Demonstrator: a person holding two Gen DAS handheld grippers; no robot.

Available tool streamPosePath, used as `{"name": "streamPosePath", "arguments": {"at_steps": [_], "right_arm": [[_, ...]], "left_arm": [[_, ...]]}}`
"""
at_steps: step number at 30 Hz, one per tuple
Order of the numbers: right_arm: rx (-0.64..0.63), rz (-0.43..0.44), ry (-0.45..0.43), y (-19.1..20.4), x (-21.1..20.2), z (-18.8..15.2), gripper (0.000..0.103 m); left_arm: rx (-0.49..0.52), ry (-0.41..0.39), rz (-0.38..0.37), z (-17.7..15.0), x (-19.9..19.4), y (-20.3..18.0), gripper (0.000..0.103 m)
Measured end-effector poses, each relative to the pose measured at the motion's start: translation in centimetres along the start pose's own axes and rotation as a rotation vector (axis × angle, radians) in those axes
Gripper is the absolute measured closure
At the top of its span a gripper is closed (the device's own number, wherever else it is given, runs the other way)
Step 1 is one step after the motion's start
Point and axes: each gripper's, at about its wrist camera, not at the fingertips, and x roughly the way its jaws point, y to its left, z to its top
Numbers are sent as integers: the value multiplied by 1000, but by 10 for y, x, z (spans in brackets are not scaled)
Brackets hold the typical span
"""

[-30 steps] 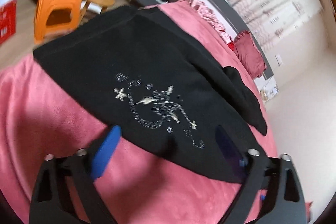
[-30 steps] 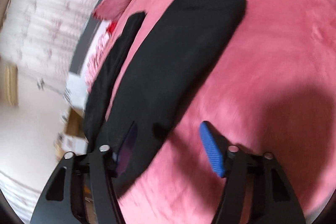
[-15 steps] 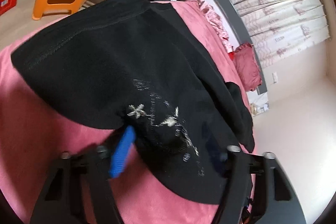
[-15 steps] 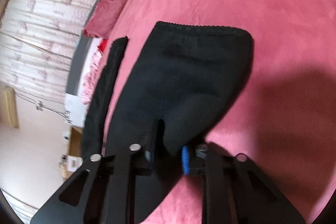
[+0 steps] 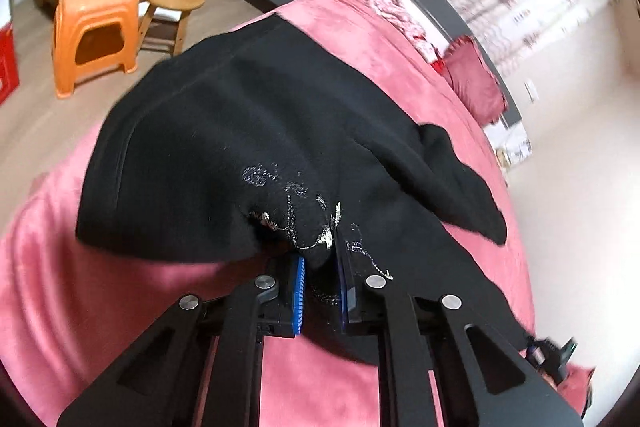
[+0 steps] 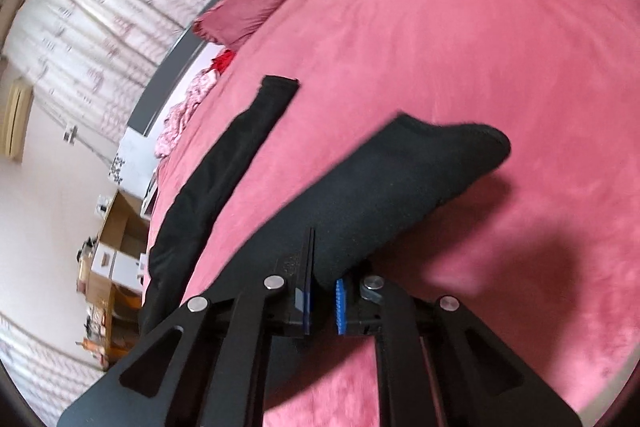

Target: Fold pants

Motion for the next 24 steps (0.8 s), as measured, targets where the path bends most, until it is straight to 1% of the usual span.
{"name": "streamPosePath", "arguments": {"at_steps": [3, 7, 8, 11, 14, 16, 17, 19, 20, 21, 22, 23, 24], "right_arm": [[-9, 2, 0, -7, -23, -7, 95], [11, -25, 16, -28, -42, -18, 95], [18, -34, 21, -28, -42, -18, 95], [62, -81, 55, -54, -35, -33, 95], [90, -130, 85, -73, -19, -43, 95], [120, -121, 82, -82, -15, -46, 93], [145, -100, 71, -85, -17, -45, 90], [145, -99, 65, -88, -19, -43, 87], [126, -117, 61, -87, -21, -40, 81], [96, -161, 34, -85, -27, -35, 76], [78, -198, 1, -82, -33, -34, 63], [53, -270, -58, -79, -43, -29, 56], [34, -330, -112, -74, -52, -26, 46]], "left_arm": [[24, 39, 0, -10, -17, 1, 91], [14, 91, 1, -35, -30, 11, 91], [11, 99, 3, -39, -32, 13, 91], [12, 131, 36, -57, -28, 22, 91], [-26, 166, 68, -67, -19, 32, 90], [-56, 166, 73, -66, -23, 38, 85], [-62, 162, 73, -64, -27, 39, 83], [-77, 134, 82, -62, -42, 44, 71], [-98, 99, 95, -61, -55, 50, 71], [-118, 63, 113, -62, -66, 54, 71], [-143, 14, 138, -59, -80, 60, 71], [-155, -30, 159, -58, -91, 63, 71], [-157, -101, 195, -54, -107, 65, 71]]}}
